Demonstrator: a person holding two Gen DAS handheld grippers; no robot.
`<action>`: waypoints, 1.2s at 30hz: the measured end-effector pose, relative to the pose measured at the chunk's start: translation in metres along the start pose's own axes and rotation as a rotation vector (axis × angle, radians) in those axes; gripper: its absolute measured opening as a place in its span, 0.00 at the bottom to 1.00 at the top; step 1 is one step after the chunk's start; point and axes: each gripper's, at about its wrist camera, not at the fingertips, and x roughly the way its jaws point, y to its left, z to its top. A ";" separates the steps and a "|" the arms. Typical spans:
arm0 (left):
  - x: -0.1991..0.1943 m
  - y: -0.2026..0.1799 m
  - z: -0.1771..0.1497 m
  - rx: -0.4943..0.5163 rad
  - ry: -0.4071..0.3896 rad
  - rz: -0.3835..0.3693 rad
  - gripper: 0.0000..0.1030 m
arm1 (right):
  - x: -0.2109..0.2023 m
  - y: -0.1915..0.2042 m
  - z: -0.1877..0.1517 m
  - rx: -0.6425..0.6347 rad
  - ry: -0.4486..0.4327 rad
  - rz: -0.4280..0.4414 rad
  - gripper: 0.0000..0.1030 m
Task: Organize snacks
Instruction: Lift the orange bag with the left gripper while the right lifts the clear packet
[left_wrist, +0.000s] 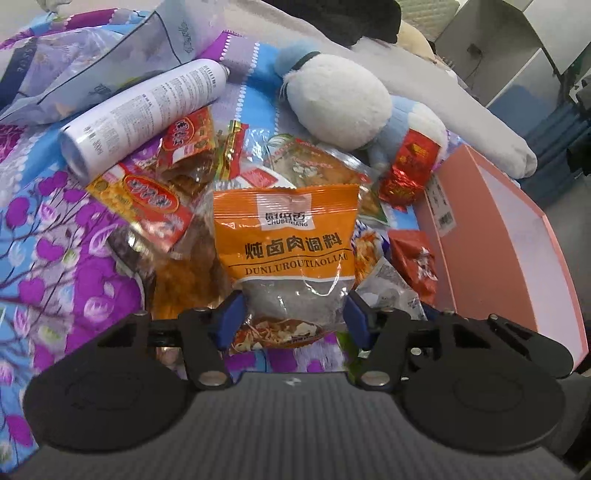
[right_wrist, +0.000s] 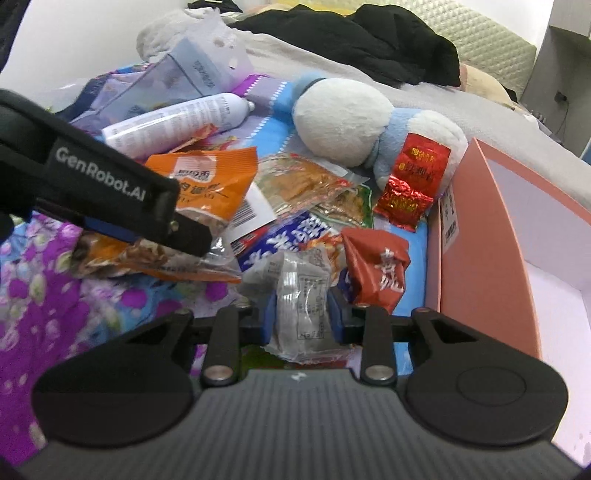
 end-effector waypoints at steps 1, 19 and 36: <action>-0.005 -0.001 -0.004 -0.001 0.000 0.000 0.62 | -0.006 0.002 -0.003 -0.001 0.000 0.002 0.32; -0.102 -0.019 -0.069 0.023 -0.063 -0.009 0.62 | -0.104 0.005 -0.047 0.153 -0.014 0.025 0.31; -0.149 -0.057 -0.088 0.076 -0.110 -0.053 0.36 | -0.180 -0.018 -0.048 0.227 -0.167 -0.024 0.31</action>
